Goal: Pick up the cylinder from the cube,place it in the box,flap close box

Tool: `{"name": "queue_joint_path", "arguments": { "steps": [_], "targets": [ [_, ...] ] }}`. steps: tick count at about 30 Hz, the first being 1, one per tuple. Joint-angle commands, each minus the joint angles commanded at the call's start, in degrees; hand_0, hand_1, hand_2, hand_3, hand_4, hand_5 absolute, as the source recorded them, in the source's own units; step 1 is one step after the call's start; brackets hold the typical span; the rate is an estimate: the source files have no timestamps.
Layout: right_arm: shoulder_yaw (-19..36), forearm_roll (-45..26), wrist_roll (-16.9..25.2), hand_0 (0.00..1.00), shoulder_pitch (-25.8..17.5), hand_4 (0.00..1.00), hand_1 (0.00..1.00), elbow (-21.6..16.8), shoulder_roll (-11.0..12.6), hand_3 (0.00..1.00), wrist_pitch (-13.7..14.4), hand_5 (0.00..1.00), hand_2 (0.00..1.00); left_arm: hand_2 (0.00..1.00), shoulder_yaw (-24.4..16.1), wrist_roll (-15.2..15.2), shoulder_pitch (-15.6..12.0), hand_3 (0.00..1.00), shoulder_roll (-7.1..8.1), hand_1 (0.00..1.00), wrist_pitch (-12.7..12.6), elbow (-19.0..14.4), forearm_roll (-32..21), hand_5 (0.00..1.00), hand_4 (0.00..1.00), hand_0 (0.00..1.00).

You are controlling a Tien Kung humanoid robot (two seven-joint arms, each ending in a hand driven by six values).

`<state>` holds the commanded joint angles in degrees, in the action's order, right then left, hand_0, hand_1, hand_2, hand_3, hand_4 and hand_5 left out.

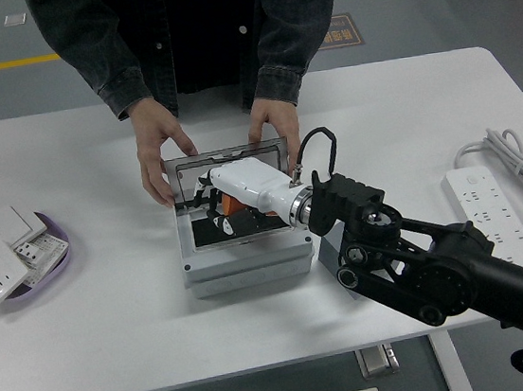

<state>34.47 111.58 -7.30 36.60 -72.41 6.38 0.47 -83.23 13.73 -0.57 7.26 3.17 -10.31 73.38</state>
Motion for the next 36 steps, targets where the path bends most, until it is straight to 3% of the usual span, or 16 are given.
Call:
{"name": "queue_joint_path", "arguments": {
  "steps": [3, 4, 9, 10, 15, 16, 27, 28, 33, 36],
  "targets": [
    [-0.25, -0.33, 0.34, 0.717, 0.10, 0.459, 0.674, 0.12, 0.07, 0.699, 0.09, 0.002, 0.681, 0.583, 0.00, -0.01, 0.02, 0.691, 0.00, 0.661, 0.02, 0.00, 0.07, 0.313, 0.727, 0.634],
    [-0.25, -0.41, 0.43, 0.734, 0.09, 0.460, 0.670, 0.13, 0.07, 0.699, 0.11, 0.106, 0.683, 0.583, 0.02, -0.01, 0.02, 0.691, 0.00, 0.661, 0.02, 0.00, 0.06, 0.314, 0.727, 0.634],
    [-0.20, -1.20, 1.12, 0.734, -0.13, 0.460, 0.670, 0.28, 0.13, 0.699, 0.43, 0.106, 0.683, 0.583, 0.01, -0.05, 0.03, 0.691, -0.03, 0.661, 0.06, 0.00, 0.15, 0.314, 0.727, 0.634],
    [-0.17, -1.48, 1.31, 0.740, -0.20, 0.536, 0.660, 0.30, 0.16, 0.698, 0.56, 0.216, 0.680, 0.583, 0.04, -0.07, 0.03, 0.690, -0.04, 0.661, 0.06, 0.00, 0.14, 0.316, 0.728, 0.633],
    [0.02, -5.00, 3.04, 0.740, -0.66, 0.536, 0.660, 0.35, 0.65, 0.698, 1.83, 0.216, 0.680, 0.583, 0.17, -0.12, 0.06, 0.690, -0.07, 0.661, 0.08, 0.00, 0.03, 0.316, 0.728, 0.633],
    [0.04, -5.52, 3.26, 0.743, -0.72, 0.655, 0.655, 0.39, 0.73, 0.692, 1.96, 0.285, 0.677, 0.581, 0.21, -0.14, 0.06, 0.689, -0.06, 0.661, 0.09, 0.00, -0.01, 0.316, 0.728, 0.633],
    [0.21, -8.74, 4.96, 0.745, -1.02, 0.662, 0.649, 0.54, 0.98, 0.691, 2.93, 0.274, 0.674, 0.582, 0.17, -0.18, 0.10, 0.689, -0.02, 0.661, 0.11, 0.00, 0.19, 0.316, 0.728, 0.633],
    [0.22, -10.06, 5.55, 0.745, -1.06, 0.705, 0.649, 0.53, 1.13, 0.692, 3.15, 0.265, 0.673, 0.582, 0.19, -0.19, 0.10, 0.688, -0.04, 0.661, 0.11, 0.00, 0.16, 0.317, 0.728, 0.633],
    [0.93, -19.33, 10.06, 0.745, -1.23, 0.705, 0.649, -2.39, 3.59, 0.692, 4.04, 0.265, 0.673, 0.582, 0.30, -0.18, 0.01, 0.688, -0.12, 0.661, 0.12, 0.00, 0.02, 0.317, 0.728, 0.633],
    [2.31, -24.83, 10.71, 0.745, -0.38, 0.723, 0.647, -5.41, 5.68, 0.689, 4.11, 0.258, 0.673, 0.582, 0.31, -0.14, -0.08, 0.686, -0.09, 0.661, 0.12, 0.00, 0.00, 0.317, 0.728, 0.633]
  ]
}}
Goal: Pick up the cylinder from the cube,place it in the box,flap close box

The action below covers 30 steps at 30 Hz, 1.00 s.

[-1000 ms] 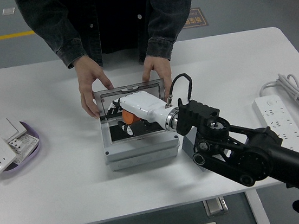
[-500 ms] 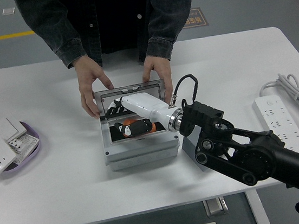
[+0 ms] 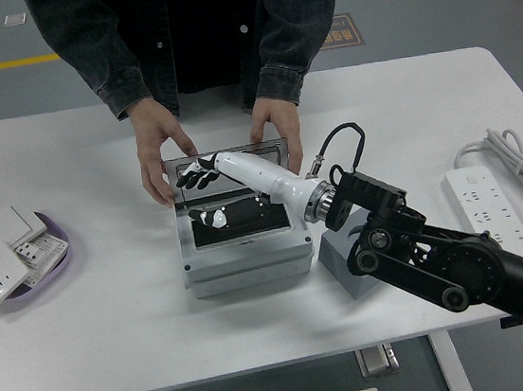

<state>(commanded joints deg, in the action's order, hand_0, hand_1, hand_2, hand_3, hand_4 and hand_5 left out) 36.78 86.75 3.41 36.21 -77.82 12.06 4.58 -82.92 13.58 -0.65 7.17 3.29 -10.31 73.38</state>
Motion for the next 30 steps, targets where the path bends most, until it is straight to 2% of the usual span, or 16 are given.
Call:
{"name": "queue_joint_path", "arguments": {
  "steps": [3, 4, 5, 12, 15, 22, 30],
  "targets": [
    [1.66, -4.40, -0.56, 0.745, 1.62, 0.723, 0.647, -1.35, 1.38, 0.689, -0.13, 0.258, 0.673, 0.582, -0.07, 0.04, -0.02, 0.686, 0.09, 0.661, 0.01, 0.00, 0.10, 0.317, 0.728, 0.633],
    [2.19, -5.61, -0.91, 0.732, 2.32, 0.738, 0.643, -1.22, 1.69, 0.689, -0.22, 0.303, 0.670, 0.582, -0.09, 0.05, -0.02, 0.687, 0.13, 0.661, 0.01, 0.00, 0.14, 0.315, 0.727, 0.634],
    [2.61, -6.52, -1.24, 0.732, 2.98, 0.738, 0.643, -0.88, 1.92, 0.689, -0.31, 0.303, 0.670, 0.582, -0.11, 0.05, 0.00, 0.687, 0.16, 0.661, 0.02, 0.00, 0.19, 0.315, 0.727, 0.634],
    [1.33, -9.40, -2.79, 0.723, 6.88, 0.726, 0.640, 5.58, 3.08, 0.688, -1.13, 0.307, 0.671, 0.581, -0.24, 0.11, 0.19, 0.685, 0.28, 0.661, 0.09, 0.00, 0.56, 0.315, 0.728, 0.633],
    [-0.77, -9.92, -3.85, 0.723, 7.58, 0.726, 0.640, 6.66, 4.49, 0.688, -1.59, 0.307, 0.671, 0.581, -0.30, 0.12, 0.26, 0.685, 0.37, 0.661, 0.08, 0.00, 0.57, 0.315, 0.728, 0.633],
    [-4.57, -9.72, -6.56, 0.720, 8.67, 0.714, 0.630, 3.45, 7.98, 0.691, -2.49, 0.307, 0.669, 0.580, -0.69, 0.23, 0.07, 0.683, 0.49, 0.661, 0.05, 0.00, 0.85, 0.317, 0.728, 0.634],
    [-8.34, -10.93, -7.72, 0.722, 8.86, 0.713, 0.633, -1.13, 10.62, 0.701, -2.19, 0.316, 0.675, 0.579, -0.72, -0.04, 0.24, 0.681, 0.63, 0.661, 0.06, 0.00, 0.84, 0.311, 0.726, 0.634]
  ]
}}
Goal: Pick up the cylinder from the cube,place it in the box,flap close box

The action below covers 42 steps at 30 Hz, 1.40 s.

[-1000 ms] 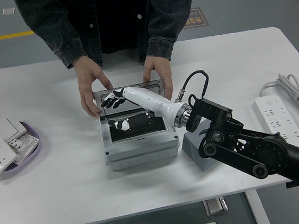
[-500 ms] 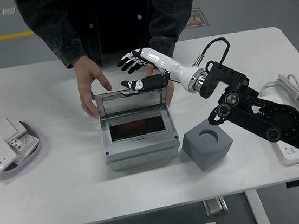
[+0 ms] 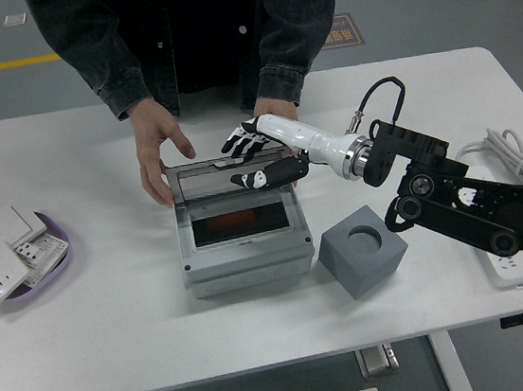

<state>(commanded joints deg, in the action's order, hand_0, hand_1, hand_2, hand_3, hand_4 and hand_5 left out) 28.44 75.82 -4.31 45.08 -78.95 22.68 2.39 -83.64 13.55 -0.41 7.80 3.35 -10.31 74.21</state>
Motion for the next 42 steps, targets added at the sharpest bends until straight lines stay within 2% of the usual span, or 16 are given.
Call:
{"name": "queue_joint_path", "arguments": {
  "steps": [8, 15, 16, 23, 27, 28, 32, 33, 34, 39, 40, 42],
  "targets": [
    [-1.83, -1.90, 0.08, 0.715, -1.42, 0.712, 0.626, -5.05, 3.20, 0.707, 0.38, 0.327, 0.677, 0.579, 0.40, -0.28, -0.07, 0.680, 0.22, 0.661, 0.05, 0.00, -0.38, 0.304, 0.722, 0.634],
    [-2.82, -8.75, 3.28, 0.711, -4.70, 0.711, 0.623, -4.50, 2.92, 0.709, 1.42, 0.329, 0.677, 0.579, 0.69, -0.47, 0.04, 0.679, 0.12, 0.661, 0.12, 0.00, -0.52, 0.302, 0.721, 0.634],
    [-2.86, -9.44, 3.60, 0.709, -5.05, 0.548, 0.622, -4.42, 2.87, 0.709, 1.55, 0.398, 0.680, 0.579, 0.74, -0.47, 0.03, 0.679, 0.11, 0.661, 0.12, 0.00, -0.57, 0.300, 0.721, 0.634],
    [-1.20, -9.96, 4.06, 0.709, -6.64, 0.549, 0.626, -4.28, 3.40, 0.712, 1.89, 0.418, 0.680, 0.579, 0.75, -0.38, -0.10, 0.678, 0.12, 0.661, 0.09, 0.00, -0.60, 0.301, 0.721, 0.634],
    [3.24, -7.18, 3.55, 0.709, -8.02, 0.549, 0.626, -4.95, 4.59, 0.712, 2.25, 0.418, 0.680, 0.579, 0.75, -0.43, -0.03, 0.678, 0.10, 0.661, 0.07, 0.00, -0.63, 0.301, 0.721, 0.634],
    [4.44, -6.25, 3.42, 0.707, -8.64, 0.617, 0.631, -5.19, 4.87, 0.714, 2.33, 0.415, 0.684, 0.579, 0.71, -0.41, -0.05, 0.678, 0.09, 0.661, 0.07, 0.00, -0.59, 0.301, 0.721, 0.634],
    [10.57, -2.31, 3.84, 0.707, -12.67, 0.617, 0.631, -5.98, 5.23, 0.714, 3.14, 0.415, 0.684, 0.579, 0.55, -0.27, -0.22, 0.678, 0.03, 0.661, 0.06, 0.00, -0.51, 0.301, 0.721, 0.634],
    [12.43, -1.54, 4.34, 0.707, -13.94, 0.617, 0.631, -6.16, 4.98, 0.714, 3.52, 0.415, 0.684, 0.579, 0.51, -0.22, -0.27, 0.678, -0.01, 0.661, 0.05, 0.00, -0.52, 0.301, 0.721, 0.634],
    [14.08, -0.95, 4.86, 0.706, -15.06, 0.669, 0.630, -6.32, 4.67, 0.716, 3.87, 0.373, 0.684, 0.579, 0.51, -0.19, -0.31, 0.676, -0.04, 0.661, 0.03, 0.00, -0.58, 0.302, 0.720, 0.634],
    [23.29, 2.12, 7.53, 0.706, -21.37, 0.669, 0.630, -7.57, 1.92, 0.716, 5.53, 0.373, 0.684, 0.579, 0.48, -0.02, -0.55, 0.676, -0.21, 0.661, -0.05, 0.00, -0.82, 0.302, 0.720, 0.634],
    [25.29, 2.52, 7.98, 0.702, -22.68, 0.631, 0.620, -7.77, 1.33, 0.708, 5.76, 0.381, 0.679, 0.580, 0.43, 0.02, -0.58, 0.677, -0.25, 0.661, -0.06, 0.00, -0.80, 0.302, 0.720, 0.634],
    [29.03, 3.07, 8.89, 0.702, -25.26, 0.631, 0.620, -8.14, 0.19, 0.708, 6.17, 0.381, 0.679, 0.580, 0.43, 0.04, -0.61, 0.677, -0.33, 0.661, -0.06, 0.00, -0.83, 0.302, 0.720, 0.634]
  ]
}}
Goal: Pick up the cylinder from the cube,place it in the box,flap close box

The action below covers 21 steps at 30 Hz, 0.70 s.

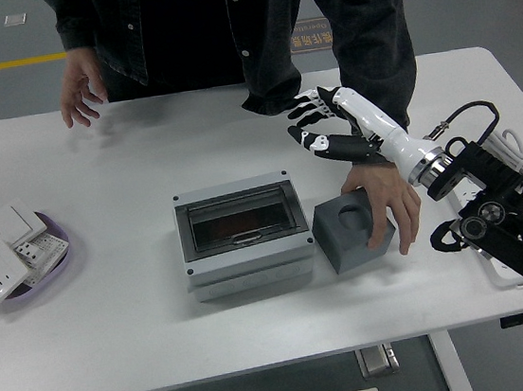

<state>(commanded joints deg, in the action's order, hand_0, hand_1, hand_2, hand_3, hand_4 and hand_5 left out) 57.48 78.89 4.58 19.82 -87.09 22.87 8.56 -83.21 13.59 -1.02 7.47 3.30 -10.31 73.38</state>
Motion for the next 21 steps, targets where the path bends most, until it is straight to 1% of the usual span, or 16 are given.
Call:
{"name": "queue_joint_path", "arguments": {
  "steps": [3, 5, 8, 10, 15, 17, 21],
  "targets": [
    [5.44, 0.22, 1.09, 0.702, -3.55, 0.631, 0.620, -0.27, -1.39, 0.708, 0.28, 0.381, 0.679, 0.580, 0.06, -0.01, -0.03, 0.677, -0.06, 0.661, -0.01, 0.00, -0.17, 0.302, 0.720, 0.634],
    [8.85, -0.16, 1.94, 0.683, -5.86, 0.621, 0.605, -0.17, -2.29, 0.698, 0.37, 0.376, 0.664, 0.580, 0.08, 0.03, -0.10, 0.677, -0.05, 0.661, -0.01, 0.00, -0.23, 0.303, 0.721, 0.634],
    [13.51, -1.55, 3.36, 0.683, -8.15, 0.621, 0.605, 0.52, -3.53, 0.698, 0.24, 0.376, 0.664, 0.580, 0.10, 0.12, -0.26, 0.677, -0.01, 0.661, -0.02, 0.00, -0.29, 0.303, 0.721, 0.634],
    [16.05, -2.67, 4.14, 0.665, -8.93, 0.618, 0.594, 1.11, -4.27, 0.692, -0.01, 0.371, 0.654, 0.579, 0.12, 0.17, -0.35, 0.677, 0.03, 0.661, -0.02, 0.00, -0.33, 0.304, 0.723, 0.634],
    [22.09, -7.02, 6.05, 0.665, -10.13, 0.618, 0.594, 3.28, -6.53, 0.692, -1.44, 0.371, 0.654, 0.579, 0.10, 0.29, -0.36, 0.677, 0.34, 0.661, -0.02, 0.00, -0.28, 0.304, 0.723, 0.634],
    [23.45, -8.95, 6.83, 0.658, -10.36, 0.621, 0.595, 4.30, -7.15, 0.690, -1.85, 0.368, 0.653, 0.580, 0.14, 0.31, -0.31, 0.677, 0.47, 0.661, 0.00, 0.00, -0.29, 0.306, 0.723, 0.634],
    [24.44, -11.52, 8.02, 0.658, -10.79, 0.621, 0.595, 5.70, -8.25, 0.690, -2.34, 0.368, 0.653, 0.580, 0.22, 0.37, -0.22, 0.677, 0.72, 0.661, 0.04, 0.00, -0.22, 0.306, 0.723, 0.634]
  ]
}}
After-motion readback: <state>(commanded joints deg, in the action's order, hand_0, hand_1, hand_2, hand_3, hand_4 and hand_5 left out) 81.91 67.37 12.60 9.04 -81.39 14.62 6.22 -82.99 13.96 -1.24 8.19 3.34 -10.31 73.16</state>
